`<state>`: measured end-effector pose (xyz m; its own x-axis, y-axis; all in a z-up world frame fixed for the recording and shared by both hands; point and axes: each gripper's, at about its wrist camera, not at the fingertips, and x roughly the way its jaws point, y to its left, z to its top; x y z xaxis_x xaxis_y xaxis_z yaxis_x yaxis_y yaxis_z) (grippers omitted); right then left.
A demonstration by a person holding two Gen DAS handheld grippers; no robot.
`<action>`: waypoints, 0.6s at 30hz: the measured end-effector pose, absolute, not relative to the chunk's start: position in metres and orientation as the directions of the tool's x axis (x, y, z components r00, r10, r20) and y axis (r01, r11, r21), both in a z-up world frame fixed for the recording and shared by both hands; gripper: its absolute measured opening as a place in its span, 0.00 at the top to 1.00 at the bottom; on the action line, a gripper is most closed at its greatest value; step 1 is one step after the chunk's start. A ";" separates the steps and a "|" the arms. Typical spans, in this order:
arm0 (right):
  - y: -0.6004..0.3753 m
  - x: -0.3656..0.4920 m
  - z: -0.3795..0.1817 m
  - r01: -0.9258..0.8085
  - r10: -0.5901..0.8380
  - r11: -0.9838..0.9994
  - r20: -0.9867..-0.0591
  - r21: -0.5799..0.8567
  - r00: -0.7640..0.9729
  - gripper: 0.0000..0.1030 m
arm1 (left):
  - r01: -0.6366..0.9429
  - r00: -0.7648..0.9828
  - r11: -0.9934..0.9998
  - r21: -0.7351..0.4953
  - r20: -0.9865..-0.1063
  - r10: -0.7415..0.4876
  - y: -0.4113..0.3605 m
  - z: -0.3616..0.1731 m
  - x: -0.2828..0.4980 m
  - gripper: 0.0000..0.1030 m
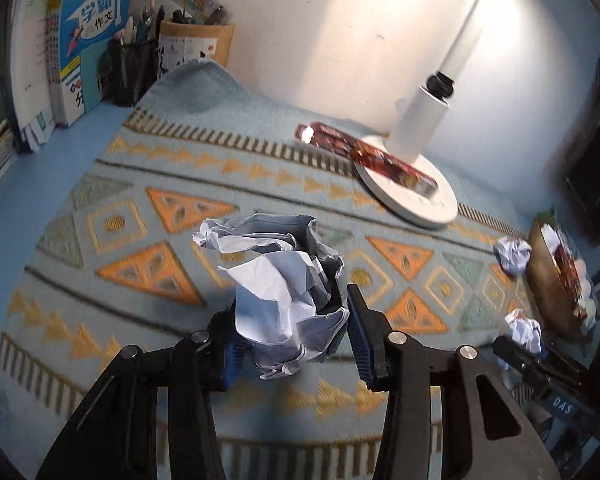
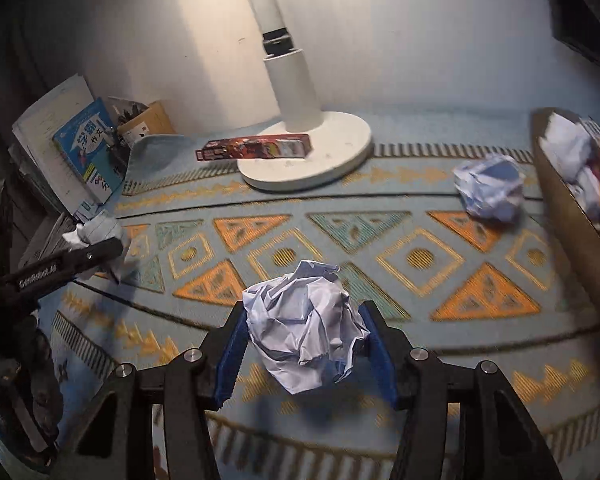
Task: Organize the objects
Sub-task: 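Grasp crumpled white paper with left gripper while right grasps another crumpled paper, then carry both crumpled papers to the bowl and open both grippers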
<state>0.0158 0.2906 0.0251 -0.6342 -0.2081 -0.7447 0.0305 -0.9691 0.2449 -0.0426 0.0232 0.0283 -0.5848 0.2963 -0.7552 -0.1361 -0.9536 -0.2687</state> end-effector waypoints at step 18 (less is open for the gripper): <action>0.309 0.049 0.013 0.018 -0.163 -0.981 -0.761 0.195 -0.628 0.47 | -0.172 -0.653 -0.980 -0.096 -0.734 0.187 0.070 0.014 0.021 0.57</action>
